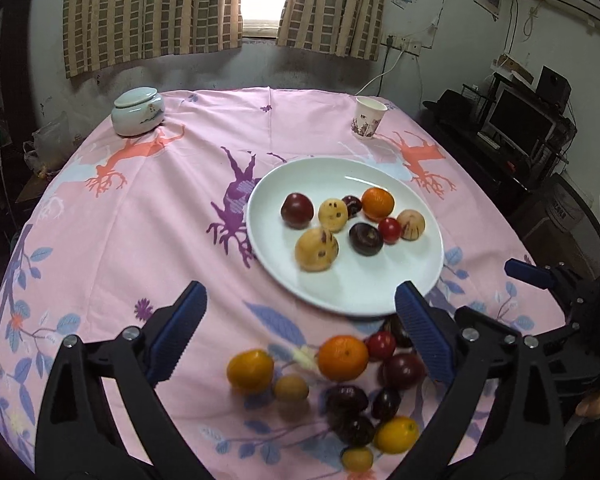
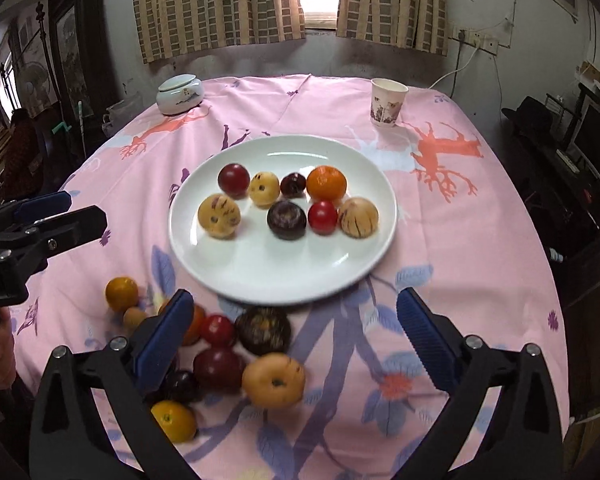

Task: Organize fruits
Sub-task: 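Grasp a yellow round fruit with the right tool while the left tool grasps a dark plum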

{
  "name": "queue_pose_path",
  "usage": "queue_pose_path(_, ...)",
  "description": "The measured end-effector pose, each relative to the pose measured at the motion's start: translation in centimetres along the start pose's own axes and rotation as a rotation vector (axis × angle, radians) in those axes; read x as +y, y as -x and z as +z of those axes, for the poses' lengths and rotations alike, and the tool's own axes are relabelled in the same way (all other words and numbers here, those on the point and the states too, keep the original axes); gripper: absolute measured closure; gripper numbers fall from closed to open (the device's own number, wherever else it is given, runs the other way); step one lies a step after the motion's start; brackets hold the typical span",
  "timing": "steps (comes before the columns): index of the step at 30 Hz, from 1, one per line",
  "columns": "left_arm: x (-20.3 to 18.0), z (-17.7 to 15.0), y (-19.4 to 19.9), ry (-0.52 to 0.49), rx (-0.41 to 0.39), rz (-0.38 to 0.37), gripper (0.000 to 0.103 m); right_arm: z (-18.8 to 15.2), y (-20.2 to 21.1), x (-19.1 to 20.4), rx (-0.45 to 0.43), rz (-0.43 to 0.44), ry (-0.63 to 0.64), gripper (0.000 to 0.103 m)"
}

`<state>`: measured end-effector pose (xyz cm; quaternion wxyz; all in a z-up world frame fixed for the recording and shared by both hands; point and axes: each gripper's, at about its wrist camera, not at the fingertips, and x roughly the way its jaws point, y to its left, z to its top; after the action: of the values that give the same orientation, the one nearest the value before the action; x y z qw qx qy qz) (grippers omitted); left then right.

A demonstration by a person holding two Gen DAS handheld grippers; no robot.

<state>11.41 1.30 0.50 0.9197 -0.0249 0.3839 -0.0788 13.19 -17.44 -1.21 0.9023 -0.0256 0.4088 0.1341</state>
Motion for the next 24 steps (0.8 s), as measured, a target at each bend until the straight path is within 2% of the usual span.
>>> queue_pose_path(5, 0.7, -5.9, 3.2, 0.011, -0.038, 0.080, 0.006, -5.5, 2.5, 0.1, 0.015, 0.021, -0.084, 0.001)
queue_pose_path(8, 1.6, -8.0, 4.2, 0.022, -0.033, 0.123, 0.006, -7.5, 2.8, 0.6, 0.044, 0.016, -0.101, 0.001)
queue_pose_path(14, 2.2, -9.6, 6.3, 0.033, -0.045, 0.124, 0.006, -8.9, 3.7, 2.4, 0.048, 0.032, -0.096, 0.001)
queue_pose_path(20, 1.6, -10.8, 6.6, 0.012, -0.033, 0.116, 0.005, -9.9, 4.3, 4.6, 0.037, 0.047, -0.033, 0.001)
queue_pose_path(24, 1.9, -11.3, 6.7, 0.014, -0.025, 0.115, 0.005, -10.3, 3.3, 5.8, 0.059, 0.093, -0.005, 0.001)
